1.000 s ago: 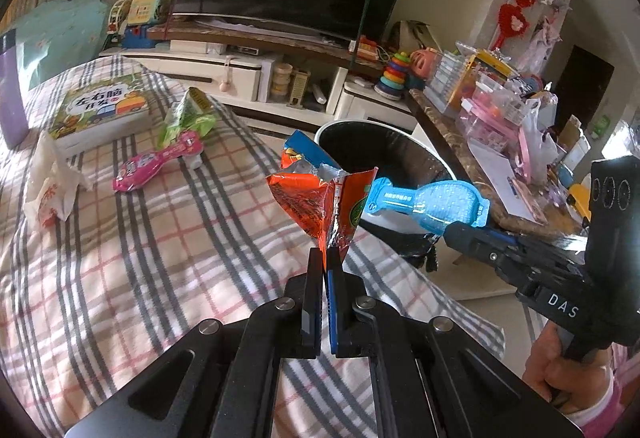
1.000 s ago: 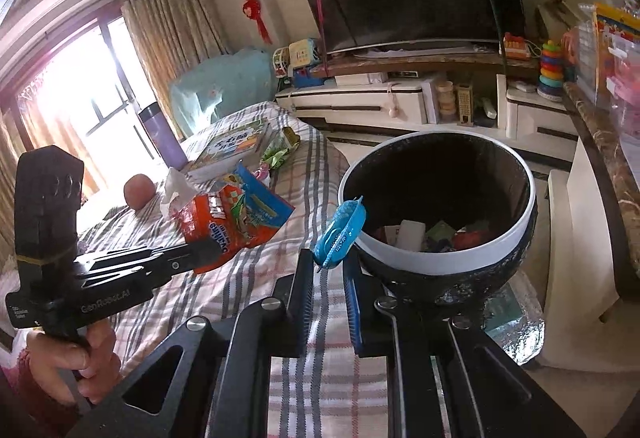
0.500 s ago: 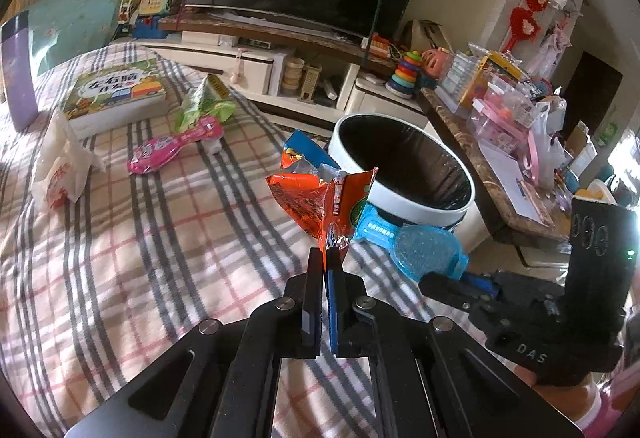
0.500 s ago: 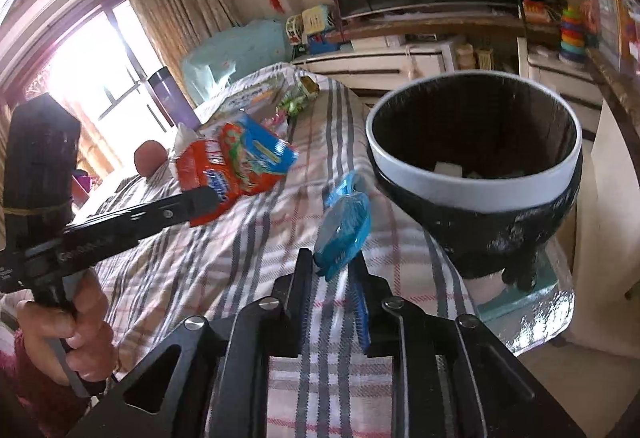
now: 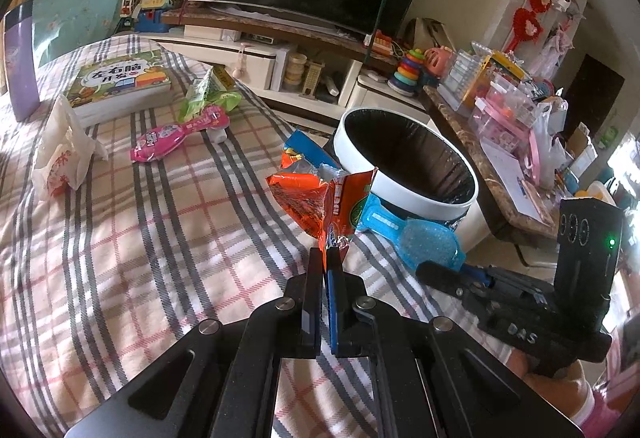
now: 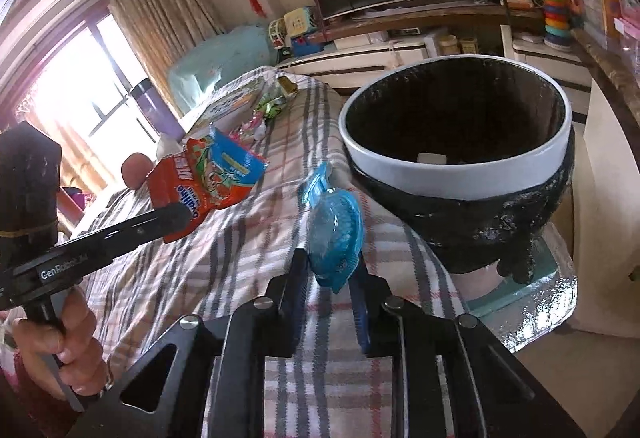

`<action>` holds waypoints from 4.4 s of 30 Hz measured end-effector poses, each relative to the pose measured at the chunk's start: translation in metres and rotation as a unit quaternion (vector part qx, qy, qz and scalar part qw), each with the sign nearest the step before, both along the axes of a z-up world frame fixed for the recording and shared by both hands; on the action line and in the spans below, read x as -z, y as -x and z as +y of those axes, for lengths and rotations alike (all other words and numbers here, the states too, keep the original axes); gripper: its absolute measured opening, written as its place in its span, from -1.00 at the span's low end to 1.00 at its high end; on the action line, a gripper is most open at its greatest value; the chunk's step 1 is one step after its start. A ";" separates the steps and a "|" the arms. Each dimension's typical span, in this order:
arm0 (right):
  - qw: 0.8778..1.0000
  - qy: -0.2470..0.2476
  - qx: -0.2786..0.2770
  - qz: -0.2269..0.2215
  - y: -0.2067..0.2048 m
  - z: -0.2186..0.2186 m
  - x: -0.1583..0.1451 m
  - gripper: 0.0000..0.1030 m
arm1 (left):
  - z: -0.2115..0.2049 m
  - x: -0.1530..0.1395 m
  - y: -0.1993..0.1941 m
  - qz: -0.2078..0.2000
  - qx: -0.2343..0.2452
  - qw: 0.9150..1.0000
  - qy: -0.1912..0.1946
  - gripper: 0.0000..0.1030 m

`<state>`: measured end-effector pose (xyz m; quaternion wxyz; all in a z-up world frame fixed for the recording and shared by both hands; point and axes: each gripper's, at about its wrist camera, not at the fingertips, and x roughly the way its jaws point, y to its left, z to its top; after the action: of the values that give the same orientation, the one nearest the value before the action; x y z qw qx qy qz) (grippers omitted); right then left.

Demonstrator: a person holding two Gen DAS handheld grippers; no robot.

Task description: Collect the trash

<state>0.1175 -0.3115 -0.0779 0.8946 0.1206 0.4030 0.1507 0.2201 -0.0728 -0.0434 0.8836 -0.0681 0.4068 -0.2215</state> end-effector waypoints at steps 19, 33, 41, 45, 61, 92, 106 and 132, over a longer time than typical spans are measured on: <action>0.997 0.036 0.016 -0.066 0.010 -0.012 -0.041 -0.72 | -0.023 -0.007 -0.008 -0.013 0.029 1.000 -0.004 -0.99; 0.995 0.051 0.048 -0.069 -0.014 -0.047 -0.053 -0.72 | -0.056 -0.017 -0.038 -0.028 0.057 0.998 -0.012 -0.99; 0.995 0.061 0.052 -0.062 -0.032 -0.060 -0.054 -0.72 | -0.084 -0.015 -0.062 -0.027 0.071 0.997 -0.020 -0.99; 0.995 0.063 0.053 -0.051 -0.042 -0.066 -0.051 -0.72 | -0.096 -0.012 -0.073 -0.023 0.074 0.997 -0.025 -0.99; 0.996 0.076 0.044 -0.015 -0.076 -0.078 -0.037 -0.70 | -0.126 -0.001 -0.113 -0.005 0.079 0.996 -0.036 -0.99; 0.998 0.010 0.004 -0.059 -0.032 -0.001 -0.058 0.93 | -0.003 0.007 -0.025 0.015 -0.066 0.998 -0.002 0.18; 0.998 0.013 -0.044 -0.032 -0.040 0.078 -0.028 0.93 | 0.082 -0.003 0.024 0.022 -0.158 0.987 -0.004 0.20; 0.998 -0.022 -0.054 0.028 -0.110 0.151 0.001 0.37 | 0.144 -0.006 -0.026 0.016 -0.223 0.975 -0.020 0.20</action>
<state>0.2275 -0.1606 -0.0787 0.8706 0.1226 0.4304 0.2042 0.2456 0.0708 -0.0376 0.9052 -0.1432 0.3999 -0.0098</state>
